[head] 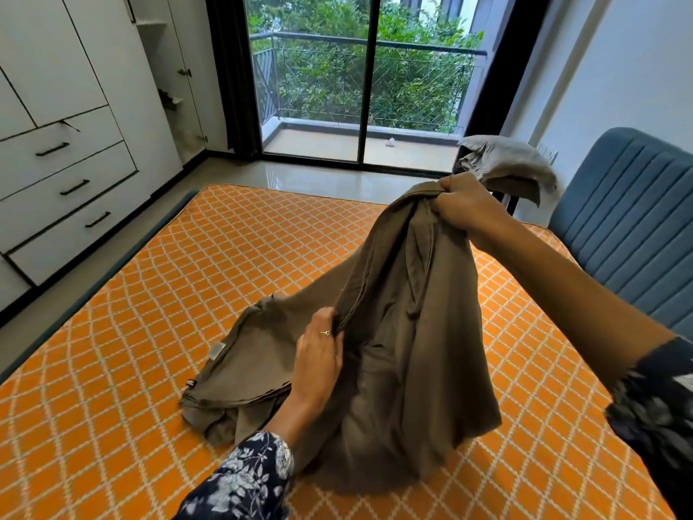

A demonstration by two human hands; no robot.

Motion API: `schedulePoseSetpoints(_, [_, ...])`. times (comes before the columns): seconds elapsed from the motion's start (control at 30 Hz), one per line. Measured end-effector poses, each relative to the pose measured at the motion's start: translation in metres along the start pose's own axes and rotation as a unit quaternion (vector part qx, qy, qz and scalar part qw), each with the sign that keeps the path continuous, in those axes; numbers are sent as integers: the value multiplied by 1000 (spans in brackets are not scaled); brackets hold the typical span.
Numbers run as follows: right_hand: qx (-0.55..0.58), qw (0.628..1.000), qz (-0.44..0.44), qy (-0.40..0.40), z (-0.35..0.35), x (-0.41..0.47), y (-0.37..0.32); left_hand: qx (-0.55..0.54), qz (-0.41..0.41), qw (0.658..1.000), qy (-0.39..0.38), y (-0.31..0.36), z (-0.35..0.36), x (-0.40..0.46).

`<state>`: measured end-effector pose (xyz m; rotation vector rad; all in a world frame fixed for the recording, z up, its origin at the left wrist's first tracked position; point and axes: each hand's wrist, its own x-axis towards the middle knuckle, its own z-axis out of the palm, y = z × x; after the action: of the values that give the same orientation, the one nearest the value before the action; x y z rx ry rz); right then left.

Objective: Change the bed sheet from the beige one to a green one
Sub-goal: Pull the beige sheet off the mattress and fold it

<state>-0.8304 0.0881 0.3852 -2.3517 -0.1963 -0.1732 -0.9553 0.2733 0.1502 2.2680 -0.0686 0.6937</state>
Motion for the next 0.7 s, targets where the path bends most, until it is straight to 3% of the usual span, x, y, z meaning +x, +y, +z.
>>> schedulePoseSetpoints(0.2, [15, 1000, 15, -11, -1, -4, 1, 55, 5, 997, -53, -10, 14, 0])
schedulePoseSetpoints(0.37, [13, 1000, 22, -6, -4, -9, 4, 84, -73, 989, -97, -26, 23, -3])
schedulePoseSetpoints(0.53, [-6, 1000, 15, 2, -17, -14, 10, 60, -121, 989, -61, -28, 24, -11])
schedulePoseSetpoints(0.7, [21, 999, 43, 19, -35, -12, 28, 0, -46, 997, -57, -40, 11, -15])
